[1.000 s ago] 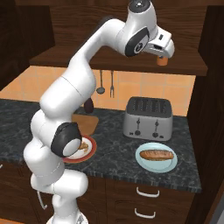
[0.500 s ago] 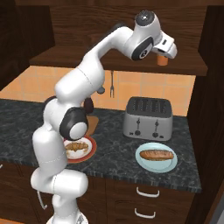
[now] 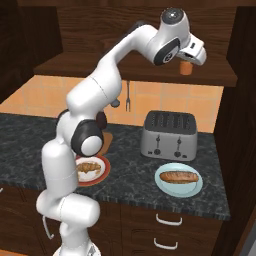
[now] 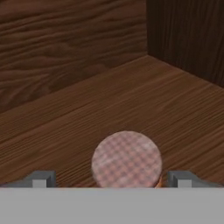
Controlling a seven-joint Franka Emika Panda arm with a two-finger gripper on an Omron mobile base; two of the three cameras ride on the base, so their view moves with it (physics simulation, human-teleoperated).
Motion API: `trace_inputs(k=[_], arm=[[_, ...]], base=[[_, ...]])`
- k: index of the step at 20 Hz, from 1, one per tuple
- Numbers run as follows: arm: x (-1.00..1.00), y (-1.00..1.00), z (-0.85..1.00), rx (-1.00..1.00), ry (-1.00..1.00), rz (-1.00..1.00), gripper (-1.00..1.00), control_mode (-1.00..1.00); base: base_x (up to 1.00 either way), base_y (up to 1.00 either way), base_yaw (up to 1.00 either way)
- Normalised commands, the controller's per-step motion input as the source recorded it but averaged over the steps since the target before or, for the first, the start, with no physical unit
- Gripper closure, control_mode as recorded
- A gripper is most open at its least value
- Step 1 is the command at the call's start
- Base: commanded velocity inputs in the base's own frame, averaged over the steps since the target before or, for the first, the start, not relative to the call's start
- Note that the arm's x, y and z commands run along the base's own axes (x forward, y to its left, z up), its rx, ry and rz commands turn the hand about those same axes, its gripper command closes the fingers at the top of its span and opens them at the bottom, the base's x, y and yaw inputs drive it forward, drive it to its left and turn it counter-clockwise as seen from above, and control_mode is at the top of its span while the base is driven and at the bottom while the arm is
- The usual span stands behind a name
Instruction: From the different types of pastries on the counter, select a croissant and place it on the cutting board. Then retrieve a jar of jam from the cabinet and place it alongside the croissant on the cutting board.
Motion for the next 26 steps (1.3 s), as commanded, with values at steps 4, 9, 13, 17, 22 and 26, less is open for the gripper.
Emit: trace_inputs(k=[4, 9, 13, 17, 22, 26], arm=[[0.00, 0.01, -0.22, -0.01, 0.03, 0.00, -1.00, -1.00], [0.09, -0.02, -0.46, 0.01, 0.04, -0.01, -1.00, -1.00], [0.42, 0.00, 0.36, 0.02, -0.13, 0.00, -1.00, -1.00], [-0.01, -0.01, -0.03, 0.02, -0.01, 0.00, -1.00, -1.00], [-0.17, 0.33, -0.06, 0.01, 0.00, -0.01, 1.00, -1.00], [0.03, -0.17, -0.02, 0.06, 0.01, 0.00, 1.00, -1.00]], base=[[0.00, 0.00, 0.00], [0.00, 0.00, 0.00], [0.00, 0.00, 0.00], [0.00, 0.00, 0.00], [0.00, 0.00, 0.00], [0.00, 0.00, 0.00]])
